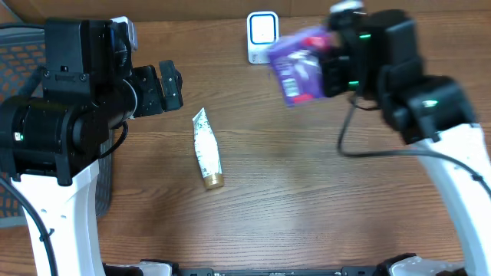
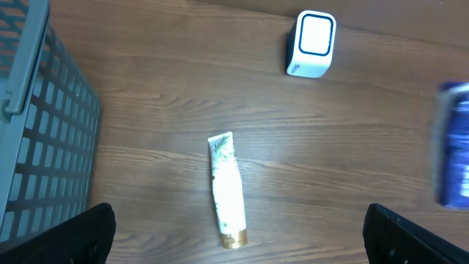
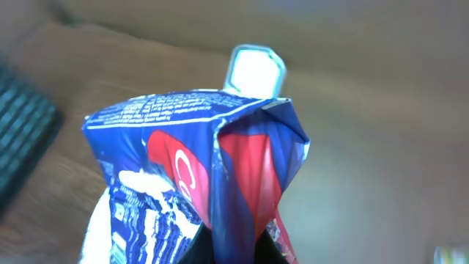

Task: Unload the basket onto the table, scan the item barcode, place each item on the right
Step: 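Carry the wipes pack right and drop it beside the green carton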

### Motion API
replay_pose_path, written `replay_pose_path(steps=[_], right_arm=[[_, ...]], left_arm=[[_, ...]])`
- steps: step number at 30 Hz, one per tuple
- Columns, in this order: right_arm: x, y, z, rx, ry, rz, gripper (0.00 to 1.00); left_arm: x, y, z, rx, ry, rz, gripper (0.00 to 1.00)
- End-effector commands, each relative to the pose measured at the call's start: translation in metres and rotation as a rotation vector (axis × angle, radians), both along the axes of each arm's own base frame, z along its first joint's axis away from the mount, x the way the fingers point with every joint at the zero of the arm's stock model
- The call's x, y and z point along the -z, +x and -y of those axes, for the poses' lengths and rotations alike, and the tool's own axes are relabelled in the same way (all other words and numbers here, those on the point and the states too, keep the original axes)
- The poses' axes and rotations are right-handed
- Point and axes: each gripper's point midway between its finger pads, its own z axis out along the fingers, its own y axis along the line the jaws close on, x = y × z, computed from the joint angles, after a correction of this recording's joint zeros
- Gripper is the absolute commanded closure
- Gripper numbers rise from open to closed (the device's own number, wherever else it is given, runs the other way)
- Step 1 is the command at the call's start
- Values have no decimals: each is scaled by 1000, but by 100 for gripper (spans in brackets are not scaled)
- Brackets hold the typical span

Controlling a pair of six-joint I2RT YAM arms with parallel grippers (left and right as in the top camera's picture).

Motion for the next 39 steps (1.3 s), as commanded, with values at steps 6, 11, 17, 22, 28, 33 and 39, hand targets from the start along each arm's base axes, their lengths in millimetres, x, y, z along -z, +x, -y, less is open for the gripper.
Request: replay_pose_path(steps=[6,11,17,22,28,33,39], right_arm=[[64,-21,127,530,172,-372,96],[120,-29,204,752,201,-446,96],[193,-44,273,1024,318,-452,96],[231,-63,309,1170,385,-421,96],[239,-70,320,1203,417,-411,78],[233,-65,312,1146,444,-409,41],[186,-47,292,976,489,-339,37]], left_arm=[[0,3,-2,4,14,3,0],[0,3,-2,4,14,3,0],[0,3,-2,4,14,3,0],[0,3,-2,4,14,3,0],[0,3,-2,4,14,3,0],[0,3,-2,4,14,3,0],[0,3,-2,4,14,3,0]])
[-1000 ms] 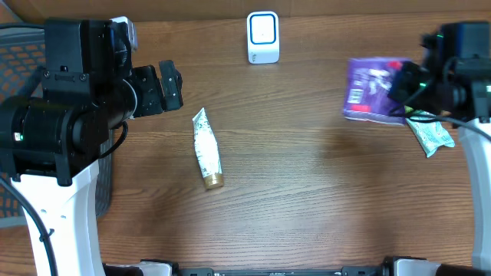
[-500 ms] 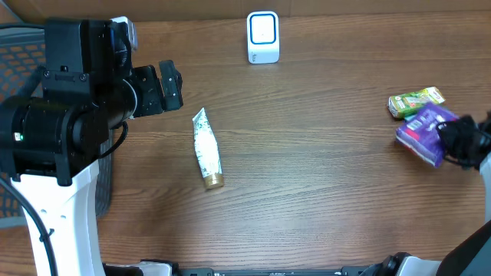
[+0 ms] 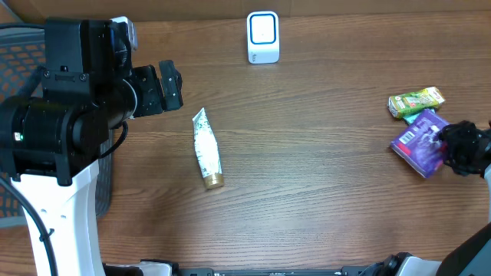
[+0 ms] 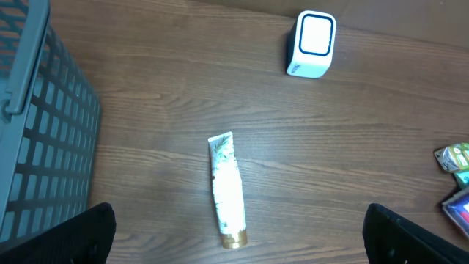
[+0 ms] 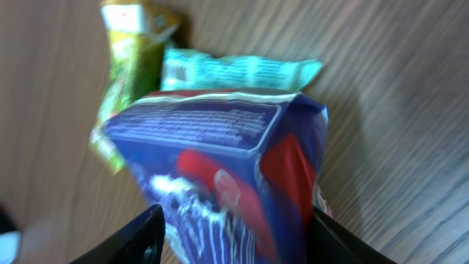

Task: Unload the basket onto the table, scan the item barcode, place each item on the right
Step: 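Carry the wipes pack right and drop it beside the green carton, then reach the right gripper to the white cream tube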

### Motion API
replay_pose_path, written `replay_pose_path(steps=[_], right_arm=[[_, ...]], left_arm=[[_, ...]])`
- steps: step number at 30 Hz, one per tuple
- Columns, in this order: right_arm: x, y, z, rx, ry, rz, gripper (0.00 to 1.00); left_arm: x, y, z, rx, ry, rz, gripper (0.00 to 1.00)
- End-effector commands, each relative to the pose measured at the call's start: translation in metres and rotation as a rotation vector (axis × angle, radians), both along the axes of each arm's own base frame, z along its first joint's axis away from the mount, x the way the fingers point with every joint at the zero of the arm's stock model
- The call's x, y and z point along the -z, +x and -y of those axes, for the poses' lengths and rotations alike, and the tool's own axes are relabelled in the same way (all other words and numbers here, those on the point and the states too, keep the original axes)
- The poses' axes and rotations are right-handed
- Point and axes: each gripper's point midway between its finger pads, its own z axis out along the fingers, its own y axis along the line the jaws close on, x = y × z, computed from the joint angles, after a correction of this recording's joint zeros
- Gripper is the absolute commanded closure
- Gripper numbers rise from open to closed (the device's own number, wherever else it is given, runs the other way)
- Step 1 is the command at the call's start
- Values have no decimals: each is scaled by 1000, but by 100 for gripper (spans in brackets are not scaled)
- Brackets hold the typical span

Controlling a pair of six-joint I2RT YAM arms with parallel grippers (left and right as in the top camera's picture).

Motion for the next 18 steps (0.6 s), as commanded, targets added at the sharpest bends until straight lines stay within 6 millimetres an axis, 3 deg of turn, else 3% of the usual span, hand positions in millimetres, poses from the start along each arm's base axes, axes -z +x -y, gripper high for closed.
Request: replay_pose_path(steps=[1,4,5,12,18], right_arm=[[-61,24,-12,-127,-50,163,34],[-90,29,-30,-236,-103,185,5],[-98,30,-35,-261,-119,185,2],[-123,41,-86,-427,-101,218,0],[-123,61,-194,-774,-19,307,0]], left_arm=[[0,2,-2,4,14,3,0],[0,3,-2,4,14,3,0],[0,2,-2,4,14,3,0],[0,3,-2,4,14,3,0],[0,2,-2,4,14,3,0]])
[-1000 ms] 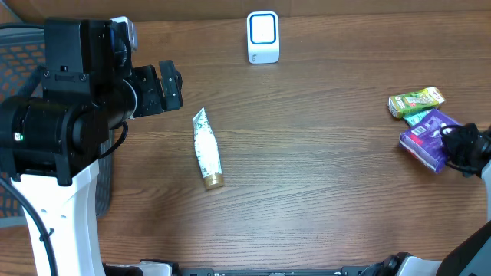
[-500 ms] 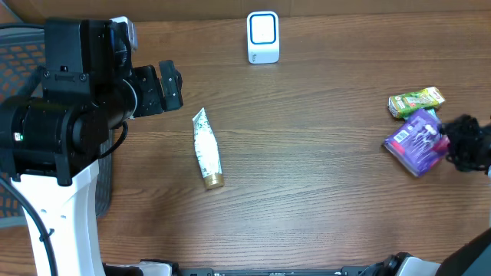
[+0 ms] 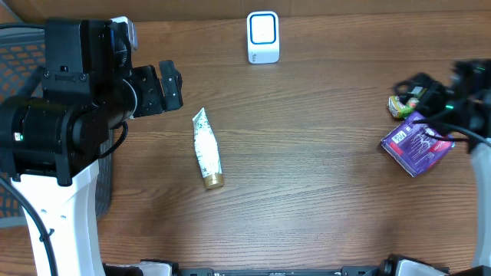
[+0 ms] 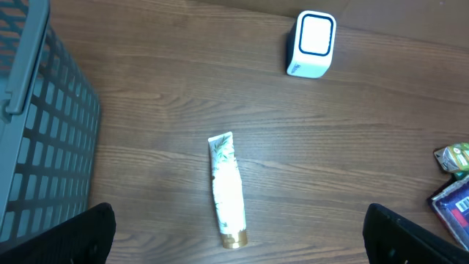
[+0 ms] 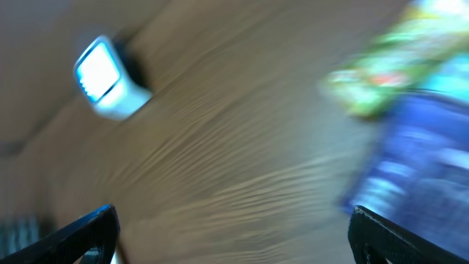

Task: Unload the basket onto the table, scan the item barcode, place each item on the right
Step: 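Reach the right gripper to the white cream tube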

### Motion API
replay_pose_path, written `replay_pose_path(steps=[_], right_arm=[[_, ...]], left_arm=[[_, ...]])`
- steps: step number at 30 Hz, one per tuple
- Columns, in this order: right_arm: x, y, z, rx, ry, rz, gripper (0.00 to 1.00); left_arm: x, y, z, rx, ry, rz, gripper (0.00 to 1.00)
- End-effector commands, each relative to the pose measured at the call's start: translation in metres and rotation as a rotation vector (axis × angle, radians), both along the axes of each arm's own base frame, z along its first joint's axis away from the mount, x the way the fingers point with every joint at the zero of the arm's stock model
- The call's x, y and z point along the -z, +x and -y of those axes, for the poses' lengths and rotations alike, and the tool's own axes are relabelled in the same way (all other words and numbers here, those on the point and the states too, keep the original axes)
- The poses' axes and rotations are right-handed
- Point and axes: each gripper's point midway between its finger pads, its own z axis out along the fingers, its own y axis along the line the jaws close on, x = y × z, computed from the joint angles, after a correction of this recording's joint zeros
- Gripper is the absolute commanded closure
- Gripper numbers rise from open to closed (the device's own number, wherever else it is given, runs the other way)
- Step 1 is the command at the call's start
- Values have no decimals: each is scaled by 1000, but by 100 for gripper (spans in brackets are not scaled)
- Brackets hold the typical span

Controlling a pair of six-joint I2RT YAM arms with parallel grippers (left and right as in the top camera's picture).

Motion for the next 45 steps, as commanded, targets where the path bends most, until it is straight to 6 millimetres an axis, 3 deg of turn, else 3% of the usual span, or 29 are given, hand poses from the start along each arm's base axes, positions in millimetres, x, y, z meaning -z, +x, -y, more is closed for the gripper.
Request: replay_pose_path(steps=[1,9,13,18,25,30,38,45], right_arm=[[0,9,-71,-232,32,34,0],[44,13,-245,-636,26,97,0],[71,9,-307,-691,-43,140,0],[87,5,-352,-741,-171,214,0],[102,6,-399,-862,-223,171,0],[120,-12,-424,-925,-240,127,0],[160,-30,-433,-934,-256,30,2],[169,-41,-436,-958,-239,-8,10]], left_arm=[[0,3,-2,4,14,3,0],[0,3,-2,4,14,3,0],[0,3,-2,4,14,3,0],[0,2,-2,4,14,3,0],[0,3,-2,4,14,3,0],[0,2,-2,4,14,3,0],[0,2,-2,4,14,3,0],[0,2,-2,4,15,3,1]])
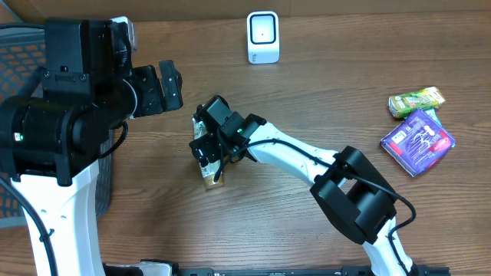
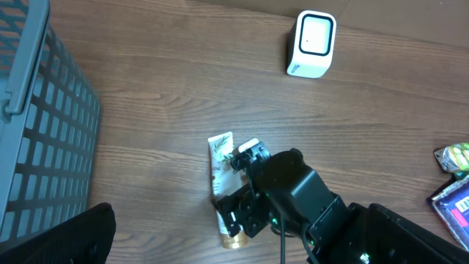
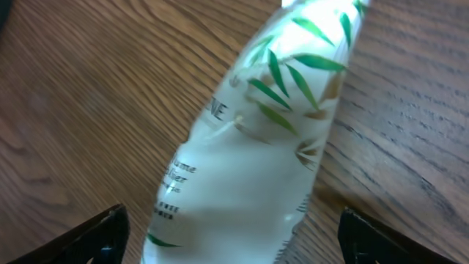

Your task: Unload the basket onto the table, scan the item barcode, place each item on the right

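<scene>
A white tube (image 3: 271,147) printed with green leaves lies on the wooden table. Its gold cap (image 1: 212,181) points toward the front edge. My right gripper (image 1: 205,149) is low over it and open, one finger on each side of the tube body, and it hides the tube's middle from above. The tube's flat end (image 2: 220,144) and cap show in the left wrist view. A white barcode scanner (image 1: 262,37) stands at the back centre. My left gripper (image 1: 167,86) hovers open and empty, high at the left.
A purple snack packet (image 1: 418,142) and a green packet (image 1: 414,101) lie together at the far right. A grey mesh basket (image 2: 37,139) stands off the table's left edge. The right arm (image 1: 307,157) stretches diagonally across the middle of the table.
My right gripper was open at the far right, above the purple packet. It is now at centre-left, down over the white tube. The packet stays on the table and the left arm is unmoved.
My right gripper first held the purple packet up near the scanner. Then it had the packet down at the far right beside the green packet. Then the packet lay free there with the gripper open above it. Now the gripper straddles the white tube.
</scene>
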### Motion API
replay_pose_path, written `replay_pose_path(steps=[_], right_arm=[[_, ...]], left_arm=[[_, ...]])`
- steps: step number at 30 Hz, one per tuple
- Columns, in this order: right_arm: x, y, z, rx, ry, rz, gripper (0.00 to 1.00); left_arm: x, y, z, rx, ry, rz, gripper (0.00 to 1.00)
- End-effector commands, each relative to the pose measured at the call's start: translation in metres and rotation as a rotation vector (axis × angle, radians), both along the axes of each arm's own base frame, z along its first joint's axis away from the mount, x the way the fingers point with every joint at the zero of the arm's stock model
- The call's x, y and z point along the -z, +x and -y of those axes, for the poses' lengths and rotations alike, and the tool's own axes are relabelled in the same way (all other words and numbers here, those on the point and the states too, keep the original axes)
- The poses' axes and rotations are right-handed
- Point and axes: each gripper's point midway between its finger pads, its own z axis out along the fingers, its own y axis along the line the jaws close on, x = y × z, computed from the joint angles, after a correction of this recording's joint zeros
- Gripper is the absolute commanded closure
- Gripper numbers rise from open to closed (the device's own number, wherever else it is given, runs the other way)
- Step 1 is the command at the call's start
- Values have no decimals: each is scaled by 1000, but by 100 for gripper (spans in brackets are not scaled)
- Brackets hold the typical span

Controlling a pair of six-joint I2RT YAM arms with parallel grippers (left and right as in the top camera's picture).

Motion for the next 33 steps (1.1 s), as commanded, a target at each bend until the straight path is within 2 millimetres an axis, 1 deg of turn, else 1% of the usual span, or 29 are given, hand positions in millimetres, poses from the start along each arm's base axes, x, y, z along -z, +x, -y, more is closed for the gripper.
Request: replay_pose_path(steps=[1,7,9,11,13,14,16,18,20,22,24,25,30,33], right_arm=[[-4,0,-10,-6,24,-2,11],[21,-4,-8,19,-8,-50,13],[24,-3,-3,38,-18,-62,22],[24,-1,0,46,-24,-66,35],[24,2,3,59,-24,-70,55],[24,4,6,71,-24,-77,62],[25,6,11,97,-31,-95,70],[23,9,19,111,-42,-103,73],[16,15,29,132,-51,-102,75],[5,25,45,165,-75,-75,79],[-8,38,66,205,-123,-21,83],[-15,45,80,232,-167,20,85],[-51,72,151,394,-448,260,85],[-62,78,179,432,-624,382,85]], left_arm=[[0,3,-2,4,14,3,0],[0,3,-2,4,14,3,0],[0,3,-2,4,14,3,0],[0,3,-2,4,14,3,0],[0,3,-2,4,14,3,0],[0,3,-2,4,14,3,0],[0,3,-2,4,14,3,0],[0,3,-2,4,14,3,0],[0,3,-2,5,14,3,0],[0,3,-2,4,14,3,0],[0,3,-2,4,14,3,0],[0,3,-2,4,14,3,0],[0,3,-2,4,14,3,0],[0,3,-2,4,14,3,0]])
